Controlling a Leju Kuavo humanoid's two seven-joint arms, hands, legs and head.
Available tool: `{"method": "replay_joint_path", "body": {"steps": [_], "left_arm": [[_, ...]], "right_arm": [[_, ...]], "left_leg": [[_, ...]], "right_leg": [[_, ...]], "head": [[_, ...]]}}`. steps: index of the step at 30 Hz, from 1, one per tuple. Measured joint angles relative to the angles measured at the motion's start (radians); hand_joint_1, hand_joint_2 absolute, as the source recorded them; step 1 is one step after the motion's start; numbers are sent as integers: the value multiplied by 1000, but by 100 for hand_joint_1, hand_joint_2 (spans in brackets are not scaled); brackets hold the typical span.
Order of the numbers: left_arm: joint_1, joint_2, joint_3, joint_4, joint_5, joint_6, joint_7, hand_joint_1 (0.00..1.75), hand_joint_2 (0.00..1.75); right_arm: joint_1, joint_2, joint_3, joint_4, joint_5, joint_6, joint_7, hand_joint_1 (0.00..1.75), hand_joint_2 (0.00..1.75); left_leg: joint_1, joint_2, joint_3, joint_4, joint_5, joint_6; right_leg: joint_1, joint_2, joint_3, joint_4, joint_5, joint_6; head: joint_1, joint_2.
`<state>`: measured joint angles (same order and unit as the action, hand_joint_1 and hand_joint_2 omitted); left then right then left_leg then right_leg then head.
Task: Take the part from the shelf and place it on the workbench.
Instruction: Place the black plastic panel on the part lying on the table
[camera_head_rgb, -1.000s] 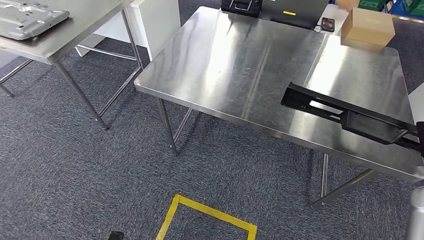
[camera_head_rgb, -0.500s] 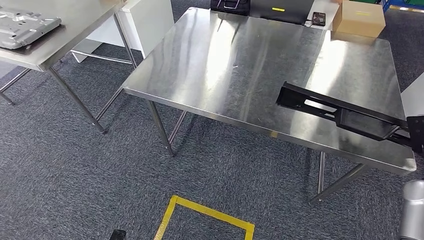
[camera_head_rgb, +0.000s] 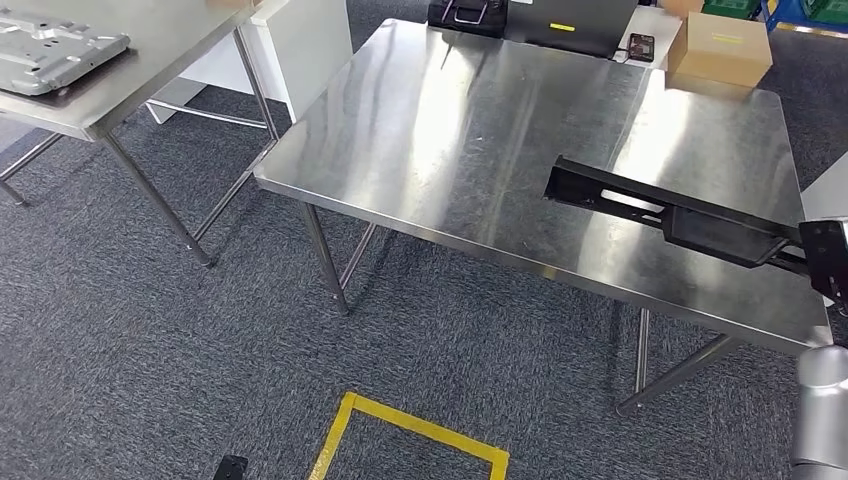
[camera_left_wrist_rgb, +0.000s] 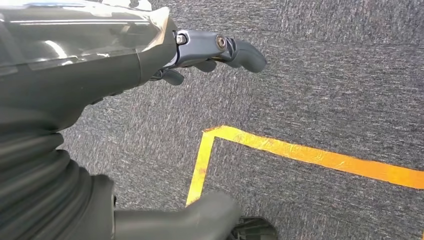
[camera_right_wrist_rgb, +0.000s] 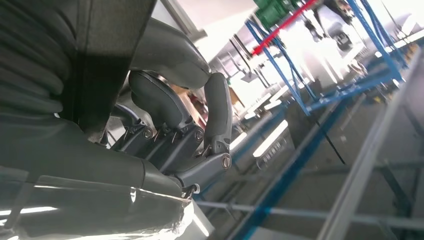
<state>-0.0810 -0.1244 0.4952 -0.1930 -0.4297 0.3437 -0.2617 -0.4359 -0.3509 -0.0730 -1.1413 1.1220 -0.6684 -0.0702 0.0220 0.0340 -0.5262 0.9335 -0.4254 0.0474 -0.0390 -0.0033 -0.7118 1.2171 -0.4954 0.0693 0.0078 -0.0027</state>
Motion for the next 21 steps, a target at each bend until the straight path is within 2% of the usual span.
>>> {"method": "replay_joint_path", "body": {"steps": [1,2,4,5,6,8,9,11,12,14,15,16,18,19,21], "left_arm": [[0,0,0,0,1,-2,0,0,175],[1,-1,0,0,1,-4,0,0,175],[1,2,1,0,3,-8,2,0,175],[1,3,2,0,5,-10,3,0,175],[1,7,2,0,8,-10,5,0,175],[1,9,3,0,13,-15,8,0,175],[2,10,4,0,15,-17,9,0,175],[0,10,4,0,20,-20,10,0,175],[0,10,5,0,22,-20,10,0,175],[0,10,8,0,23,-21,10,0,175],[1,10,9,0,23,-21,10,0,175],[3,10,10,0,23,-21,10,0,175],[5,10,11,0,23,-21,10,0,175],[5,10,11,0,23,-21,10,0,175],[6,10,11,0,23,-21,10,0,175]], "right_arm": [[2,1,2,3,0,0,0,175,175],[3,2,3,5,1,0,0,175,175],[0,3,8,11,2,0,0,175,175],[-3,3,12,14,2,-1,-1,175,175],[-5,4,15,19,2,-1,-1,175,175],[-7,4,20,26,3,-2,-1,175,175],[-9,4,21,29,3,-3,-2,175,175],[-17,1,25,33,3,-4,-7,175,175],[-24,0,27,34,3,-4,-9,175,175],[-33,-1,34,41,2,-6,-10,175,175],[-34,-1,38,44,2,-6,-10,175,175],[-34,-1,41,48,1,-7,-10,175,175],[-33,-1,43,52,0,-7,-10,175,175],[-32,-1,43,52,0,-7,-10,175,175],[-32,-1,43,53,0,-7,-10,175,175]], "left_leg": [[3,-1,0,2,-3,-5],[8,-2,0,8,-8,-12],[17,-3,-5,30,-25,-36],[19,-3,-10,45,-37,-49],[18,-4,-15,56,-47,-59],[18,-2,-17,66,-61,-74],[20,-3,-15,67,-65,-79],[24,-9,-30,110,-87,-81],[22,-14,-57,160,-108,-77],[12,-20,-147,302,-152,-62],[5,-21,-191,358,-160,-53],[-3,-23,-222,385,-151,-40],[-18,-26,-241,373,-115,-18],[-22,-27,-240,359,-102,-12],[-24,-27,-238,349,-93,-8]], "right_leg": [[-7,0,-8,8,7,11],[-15,-1,3,-22,27,27],[-28,-6,57,-136,74,60],[-31,-4,77,-177,84,62],[-32,-2,87,-194,81,53],[-29,10,84,-183,63,17],[-28,13,84,-176,57,2],[-24,18,90,-171,47,-18],[-19,19,94,-171,44,-24],[-6,23,102,-172,37,-34],[1,25,107,-172,32,-40],[10,28,112,-172,27,-47],[21,31,121,-172,20,-56],[24,32,123,-173,19,-58],[26,33,124,-173,17,-59]], "head": [[0,0],[0,0],[1,0],[3,0],[3,0],[1,0],[-3,0],[-8,0],[-10,0],[-11,0],[-11,0],[-11,0],[-11,0],[-11,0],[-11,0]]}}
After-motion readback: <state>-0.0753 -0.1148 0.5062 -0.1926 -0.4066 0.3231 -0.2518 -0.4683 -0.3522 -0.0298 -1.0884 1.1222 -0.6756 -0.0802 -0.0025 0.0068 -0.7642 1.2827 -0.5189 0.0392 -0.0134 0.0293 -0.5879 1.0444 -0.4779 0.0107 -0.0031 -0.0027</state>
